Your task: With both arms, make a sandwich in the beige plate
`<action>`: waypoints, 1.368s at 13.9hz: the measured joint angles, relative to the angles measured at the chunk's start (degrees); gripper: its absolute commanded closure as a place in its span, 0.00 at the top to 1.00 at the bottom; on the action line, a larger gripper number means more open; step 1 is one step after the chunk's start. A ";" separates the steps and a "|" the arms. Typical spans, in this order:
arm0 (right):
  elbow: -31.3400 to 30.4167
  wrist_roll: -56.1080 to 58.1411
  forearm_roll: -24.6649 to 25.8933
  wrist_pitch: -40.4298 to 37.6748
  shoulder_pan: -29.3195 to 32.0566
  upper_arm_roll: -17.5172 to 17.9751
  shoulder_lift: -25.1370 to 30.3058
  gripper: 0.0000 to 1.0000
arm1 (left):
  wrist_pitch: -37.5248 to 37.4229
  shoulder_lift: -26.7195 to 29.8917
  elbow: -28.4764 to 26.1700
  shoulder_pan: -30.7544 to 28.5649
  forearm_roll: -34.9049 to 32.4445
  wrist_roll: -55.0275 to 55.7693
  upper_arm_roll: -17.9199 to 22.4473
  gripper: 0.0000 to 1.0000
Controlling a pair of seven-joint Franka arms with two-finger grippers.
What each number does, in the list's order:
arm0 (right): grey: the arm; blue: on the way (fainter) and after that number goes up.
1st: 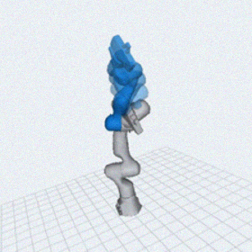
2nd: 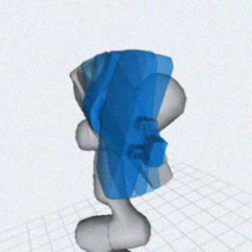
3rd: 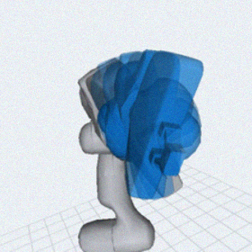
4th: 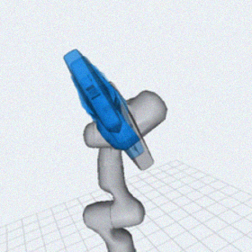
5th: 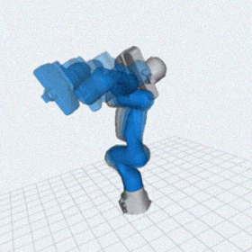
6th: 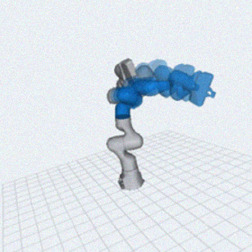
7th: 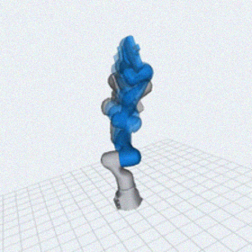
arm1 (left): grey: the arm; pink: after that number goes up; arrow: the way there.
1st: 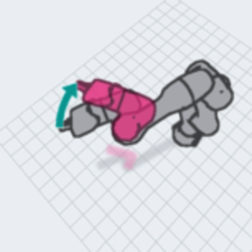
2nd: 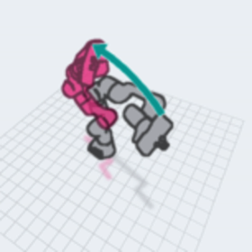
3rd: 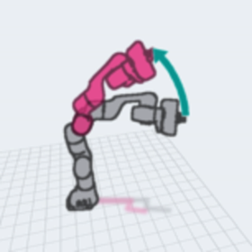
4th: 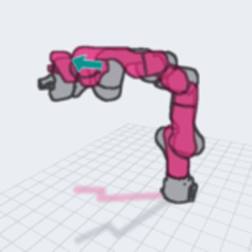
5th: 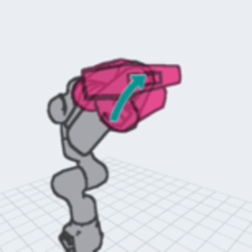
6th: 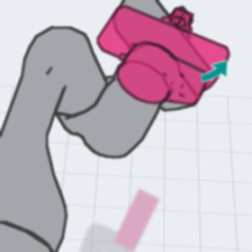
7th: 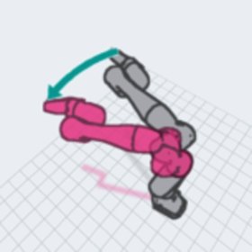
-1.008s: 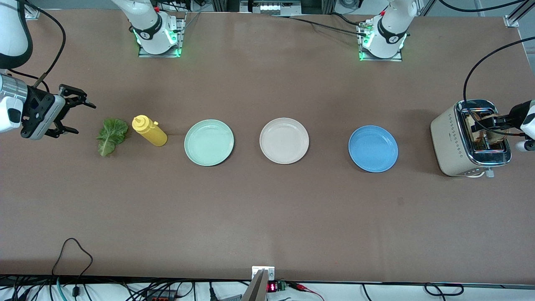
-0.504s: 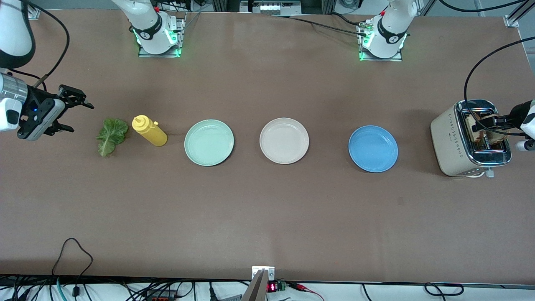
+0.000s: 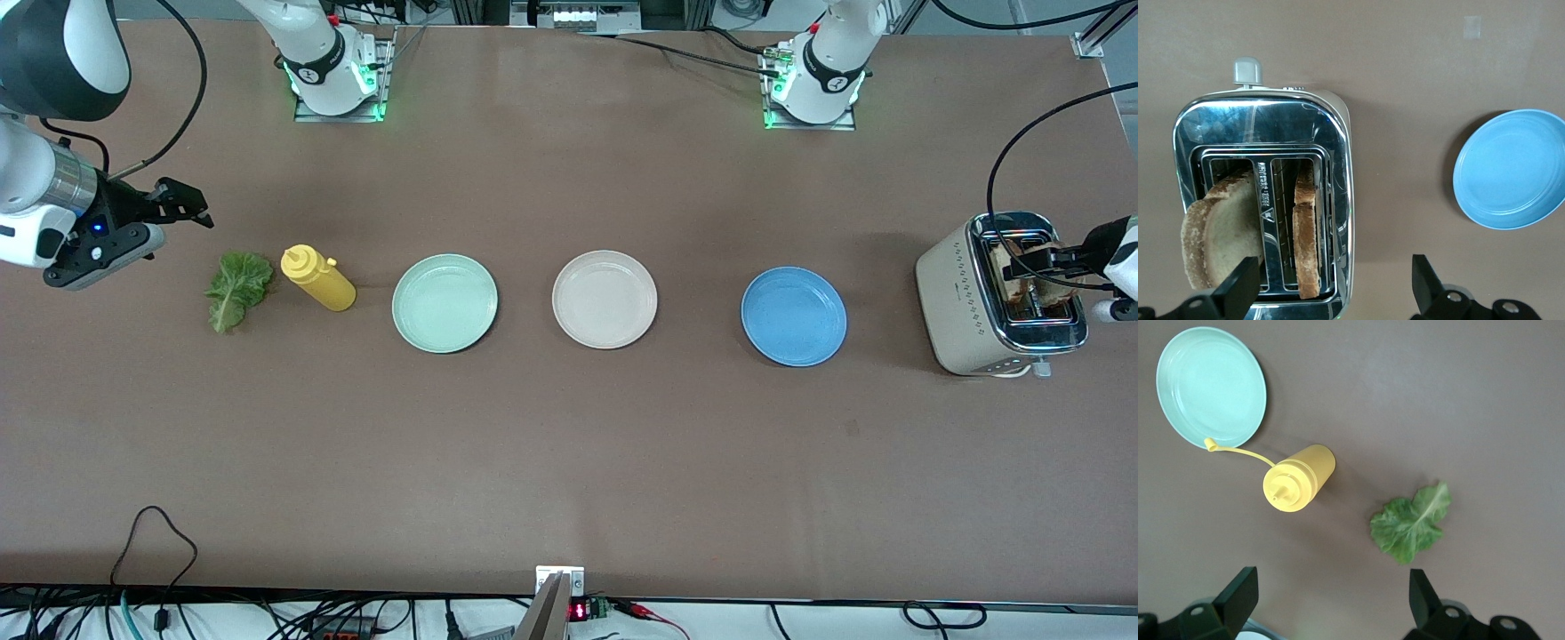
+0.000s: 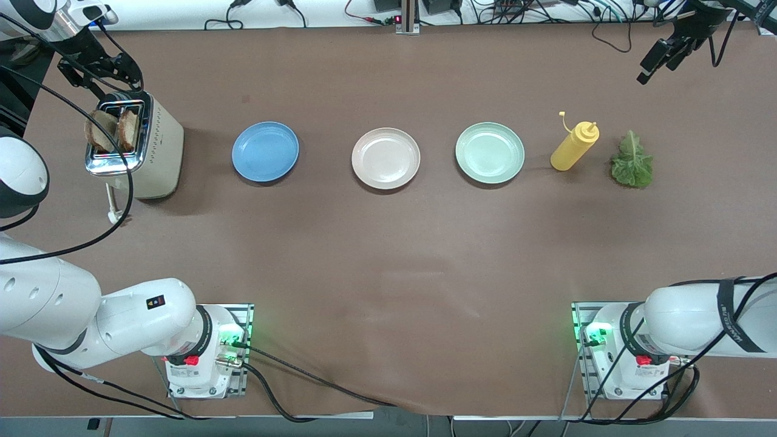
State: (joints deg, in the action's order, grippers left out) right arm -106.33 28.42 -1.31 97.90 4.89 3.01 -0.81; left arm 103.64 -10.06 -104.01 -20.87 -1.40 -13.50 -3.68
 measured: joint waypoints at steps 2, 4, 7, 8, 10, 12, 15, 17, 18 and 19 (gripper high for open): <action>0.76 -5.73 0.40 -1.42 0.00 0.00 0.11 1.00 | 0.86 -0.54 -0.28 -0.39 -0.01 -1.71 0.01 1.00; 1.72 -10.32 0.54 -3.12 0.00 0.00 0.11 1.00 | 3.24 -0.91 -1.68 -0.80 -0.04 -3.08 0.01 1.00; 3.42 -12.87 0.75 -5.25 0.00 -0.03 0.08 1.00 | 7.16 -1.23 -5.78 -1.29 -0.04 -4.07 0.01 1.00; 4.07 -13.02 0.82 -5.68 0.02 -0.06 0.08 1.00 | 7.94 -1.30 -7.14 -1.30 -0.04 -4.07 0.01 1.00; 5.36 -13.21 0.90 -6.03 0.08 -0.14 0.05 1.00 | 8.82 -1.37 -8.72 -1.30 -0.84 -4.08 -0.01 0.94; 6.69 -13.35 0.92 -6.65 0.12 -0.32 -0.23 1.00 | 8.94 -1.34 -8.83 -1.43 -2.75 -4.08 -0.01 0.83; 7.66 -16.40 0.99 -7.65 0.13 -0.37 -0.39 1.00 | 8.96 -1.05 -8.75 -1.85 -3.18 -4.09 0.00 0.67; 8.46 -18.41 1.07 -8.24 0.11 -0.35 -0.53 1.00 | 8.95 -0.79 -8.74 -1.91 -3.18 -4.10 0.00 0.47; 8.90 -18.76 1.27 -8.73 0.10 -0.30 -0.61 1.00 | 8.95 -0.78 -8.75 -1.98 -3.18 -4.11 0.00 0.37; 9.33 -18.96 1.57 -9.06 0.10 -0.27 -0.72 1.00 | 8.95 -0.78 -8.75 -2.07 -3.18 -4.13 0.00 0.28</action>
State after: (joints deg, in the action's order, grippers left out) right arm -97.01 9.46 0.25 88.84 4.99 2.74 -1.53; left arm 112.59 -10.84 -112.76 -22.94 -4.58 -17.64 -3.68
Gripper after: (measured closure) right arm 0.000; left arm 0.511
